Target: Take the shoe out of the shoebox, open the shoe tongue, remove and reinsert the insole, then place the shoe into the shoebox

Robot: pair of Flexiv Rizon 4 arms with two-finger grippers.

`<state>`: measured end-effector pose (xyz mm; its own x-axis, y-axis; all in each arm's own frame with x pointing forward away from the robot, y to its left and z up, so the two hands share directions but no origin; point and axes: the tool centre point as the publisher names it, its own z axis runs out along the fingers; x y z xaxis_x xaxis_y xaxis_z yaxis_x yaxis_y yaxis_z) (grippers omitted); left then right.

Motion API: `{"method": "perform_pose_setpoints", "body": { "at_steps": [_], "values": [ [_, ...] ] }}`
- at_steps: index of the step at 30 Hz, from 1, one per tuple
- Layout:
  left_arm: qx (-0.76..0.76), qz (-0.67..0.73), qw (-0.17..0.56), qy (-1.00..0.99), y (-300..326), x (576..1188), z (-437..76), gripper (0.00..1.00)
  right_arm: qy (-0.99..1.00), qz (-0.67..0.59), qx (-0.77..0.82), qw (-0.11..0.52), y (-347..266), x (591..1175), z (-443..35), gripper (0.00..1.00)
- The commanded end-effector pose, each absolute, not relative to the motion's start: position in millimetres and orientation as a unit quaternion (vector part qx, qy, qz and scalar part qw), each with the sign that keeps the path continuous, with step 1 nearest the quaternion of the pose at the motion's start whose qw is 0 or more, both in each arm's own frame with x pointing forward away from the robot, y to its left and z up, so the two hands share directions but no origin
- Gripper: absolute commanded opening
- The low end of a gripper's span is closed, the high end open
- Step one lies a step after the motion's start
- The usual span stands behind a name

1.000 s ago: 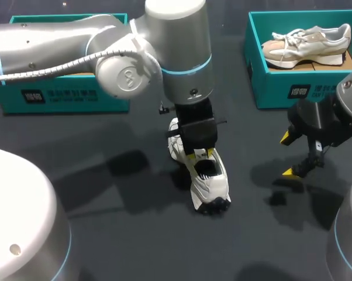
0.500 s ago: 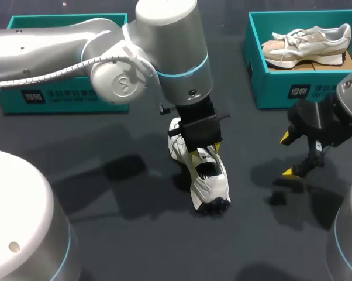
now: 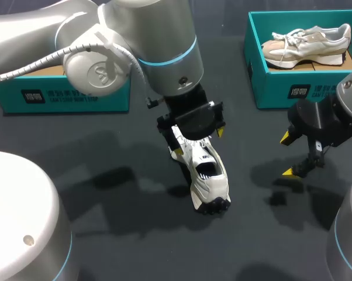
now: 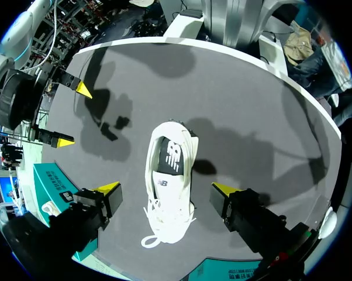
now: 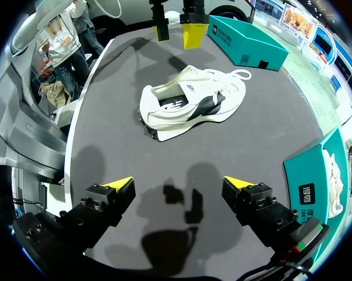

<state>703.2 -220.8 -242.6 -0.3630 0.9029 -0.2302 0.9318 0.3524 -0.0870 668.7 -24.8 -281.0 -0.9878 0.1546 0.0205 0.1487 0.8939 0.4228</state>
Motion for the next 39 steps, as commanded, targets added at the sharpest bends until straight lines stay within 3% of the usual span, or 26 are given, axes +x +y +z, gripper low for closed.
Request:
{"method": "perform_pose_setpoints", "body": {
  "at_steps": [1, 7, 9, 20, 34, 39],
  "values": [
    [0.560, -0.103, 0.071, 0.819, -219.6, 703.4, -243.3, 1.00, 0.973, 0.216, 0.078, 0.008, -24.4, 667.3, -281.6, 1.00],
    [0.340, -0.016, -0.012, 0.940, -227.9, 685.2, -246.9, 1.00, 0.973, 0.216, 0.078, 0.008, -24.4, 667.3, -281.6, 1.00],
    [0.204, 0.057, 0.098, 0.972, -225.0, 680.3, -239.8, 1.00, 0.973, 0.216, 0.078, 0.008, -24.4, 667.3, -281.6, 1.00],
    [0.204, 0.057, 0.098, 0.972, -225.0, 680.3, -239.8, 1.00, 0.973, 0.216, 0.078, 0.008, -24.4, 667.3, -281.6, 1.00],
    [-0.016, 0.028, -0.027, 0.999, -226.3, 660.6, -235.8, 1.00, 0.973, 0.216, 0.078, 0.008, -24.4, 667.3, -281.6, 1.00],
    [-0.016, 0.028, -0.027, 0.999, -226.3, 660.6, -235.8, 1.00, 0.973, 0.216, 0.078, 0.008, -24.4, 667.3, -281.6, 1.00]
  ]
}}
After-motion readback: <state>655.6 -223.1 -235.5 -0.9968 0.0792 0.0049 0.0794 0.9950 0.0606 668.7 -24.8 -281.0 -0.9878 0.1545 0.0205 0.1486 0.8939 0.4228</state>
